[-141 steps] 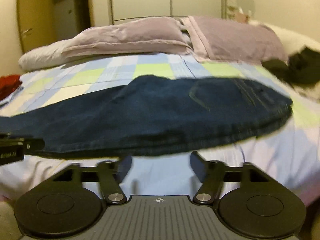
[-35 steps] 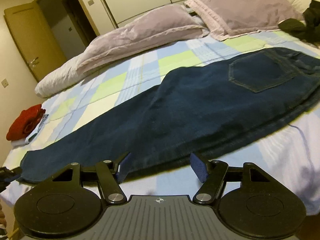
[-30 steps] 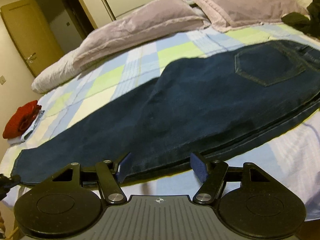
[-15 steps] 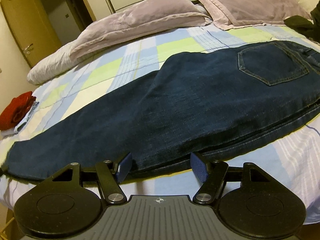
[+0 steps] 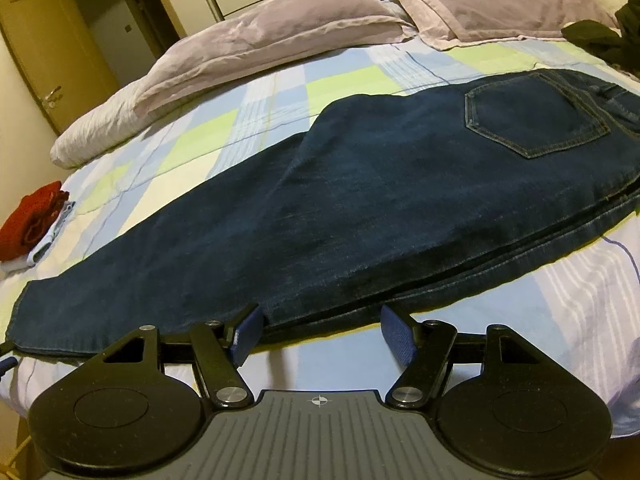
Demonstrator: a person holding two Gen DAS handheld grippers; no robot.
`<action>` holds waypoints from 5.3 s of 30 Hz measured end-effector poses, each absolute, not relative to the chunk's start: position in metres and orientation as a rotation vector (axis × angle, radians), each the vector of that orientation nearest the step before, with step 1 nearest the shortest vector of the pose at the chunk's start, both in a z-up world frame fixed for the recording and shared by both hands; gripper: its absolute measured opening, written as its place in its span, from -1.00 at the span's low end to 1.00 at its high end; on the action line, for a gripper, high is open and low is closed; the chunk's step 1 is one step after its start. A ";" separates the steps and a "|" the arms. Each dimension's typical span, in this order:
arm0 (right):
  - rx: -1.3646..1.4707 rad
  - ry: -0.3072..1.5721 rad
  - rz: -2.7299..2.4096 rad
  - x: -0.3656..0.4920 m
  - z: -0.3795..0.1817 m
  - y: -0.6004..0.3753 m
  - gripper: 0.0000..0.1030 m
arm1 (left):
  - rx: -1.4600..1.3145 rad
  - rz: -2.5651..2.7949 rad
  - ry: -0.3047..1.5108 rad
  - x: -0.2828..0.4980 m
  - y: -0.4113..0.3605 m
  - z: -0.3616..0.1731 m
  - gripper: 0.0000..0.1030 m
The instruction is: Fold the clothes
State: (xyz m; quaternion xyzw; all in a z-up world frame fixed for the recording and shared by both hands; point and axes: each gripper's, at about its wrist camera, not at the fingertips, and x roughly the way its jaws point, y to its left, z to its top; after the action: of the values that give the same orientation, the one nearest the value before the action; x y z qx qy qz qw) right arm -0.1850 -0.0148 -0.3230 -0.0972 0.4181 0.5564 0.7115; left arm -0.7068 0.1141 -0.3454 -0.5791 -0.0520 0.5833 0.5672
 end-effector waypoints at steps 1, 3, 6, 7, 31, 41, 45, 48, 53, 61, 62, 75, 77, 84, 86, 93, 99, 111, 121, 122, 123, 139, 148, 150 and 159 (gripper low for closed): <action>-0.214 0.927 1.234 -0.185 -0.323 -0.015 0.34 | -1.385 1.357 -0.130 -0.703 0.114 -0.349 -0.67; -0.210 0.928 1.233 -0.185 -0.322 -0.015 0.34 | -1.432 1.329 -0.146 -0.696 0.114 -0.357 -0.67; -0.191 0.927 1.225 -0.183 -0.320 -0.017 0.34 | -1.435 1.317 -0.166 -0.684 0.111 -0.363 -0.64; -0.180 0.926 1.220 -0.181 -0.319 -0.017 0.34 | -1.434 1.322 -0.176 -0.684 0.112 -0.365 -0.64; 0.160 1.040 1.422 -0.167 -0.323 0.004 -0.23 | -1.417 1.283 -0.313 -0.681 0.113 -0.381 -0.70; 0.002 1.090 1.409 -0.190 -0.340 0.022 -0.71 | -1.402 1.300 -0.289 -0.677 0.117 -0.382 -0.86; -0.032 1.047 1.418 -0.192 -0.342 0.018 -0.72 | -1.380 1.325 -0.266 -0.672 0.118 -0.377 -0.91; -0.036 1.039 1.434 -0.191 -0.341 0.016 -0.71 | -1.199 1.381 -0.067 -0.654 0.124 -0.351 -0.93; 0.074 1.082 1.405 -0.173 -0.334 0.000 -0.71 | -0.730 1.370 0.246 -0.590 0.127 -0.285 -0.94; 0.208 0.999 1.312 -0.110 -0.312 -0.036 -0.71 | -0.235 0.936 0.504 -0.424 0.098 -0.251 -0.89; 0.221 0.992 1.298 -0.103 -0.310 -0.040 -0.71 | -0.214 0.862 0.551 -0.400 0.094 -0.260 -0.80; 0.387 1.126 1.278 -0.066 -0.308 -0.038 0.18 | -0.380 0.680 0.633 -0.388 0.076 -0.291 -0.52; 0.431 1.188 1.350 -0.069 -0.307 -0.020 0.17 | -0.473 0.744 0.585 -0.419 0.086 -0.282 -0.55; 0.582 1.552 1.309 -0.061 -0.344 0.047 -0.10 | -0.651 0.878 0.477 -0.476 0.111 -0.281 -0.56; 0.550 1.583 1.258 -0.062 -0.350 0.054 -0.10 | -0.687 0.880 0.453 -0.486 0.117 -0.281 -0.56; 0.390 1.489 1.224 -0.072 -0.348 0.073 -0.19 | -0.728 0.883 0.455 -0.498 0.123 -0.291 -0.56; 0.303 1.228 1.349 -0.101 -0.324 0.061 -0.78 | -0.748 0.890 0.430 -0.501 0.122 -0.295 -0.59; 0.265 1.126 1.131 -0.089 -0.332 -0.008 -0.79 | -0.640 0.816 0.487 -0.453 0.120 -0.291 -0.62; 0.175 1.136 1.128 -0.096 -0.330 -0.009 -0.76 | -0.594 0.838 0.590 -0.445 0.119 -0.302 -0.65; 0.126 1.102 1.126 -0.100 -0.321 -0.009 -0.65 | -0.581 0.836 0.593 -0.445 0.120 -0.300 -0.72; 0.075 1.046 1.125 -0.105 -0.311 -0.009 -0.33 | -0.568 0.837 0.592 -0.444 0.122 -0.298 -0.74; -0.351 0.609 1.264 -0.138 -0.339 0.093 -0.30 | -0.320 0.869 0.700 -0.371 0.199 -0.341 -0.85; -0.306 0.665 1.281 -0.119 -0.331 0.079 -0.29 | -0.387 0.880 0.619 -0.400 0.170 -0.310 -0.92; -0.258 0.642 1.307 -0.123 -0.310 0.051 -0.30 | -0.409 0.859 0.594 -0.413 0.149 -0.300 -0.92; -0.419 0.624 1.343 -0.167 -0.332 0.011 -0.53 | -0.431 0.847 0.698 -0.419 0.100 -0.325 -0.92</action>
State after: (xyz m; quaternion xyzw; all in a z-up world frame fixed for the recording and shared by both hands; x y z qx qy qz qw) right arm -0.1673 0.0106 -0.3323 -0.1896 0.2822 0.6070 0.7183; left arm -0.4187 0.0998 -0.3254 -0.2033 0.3290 0.3995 0.8312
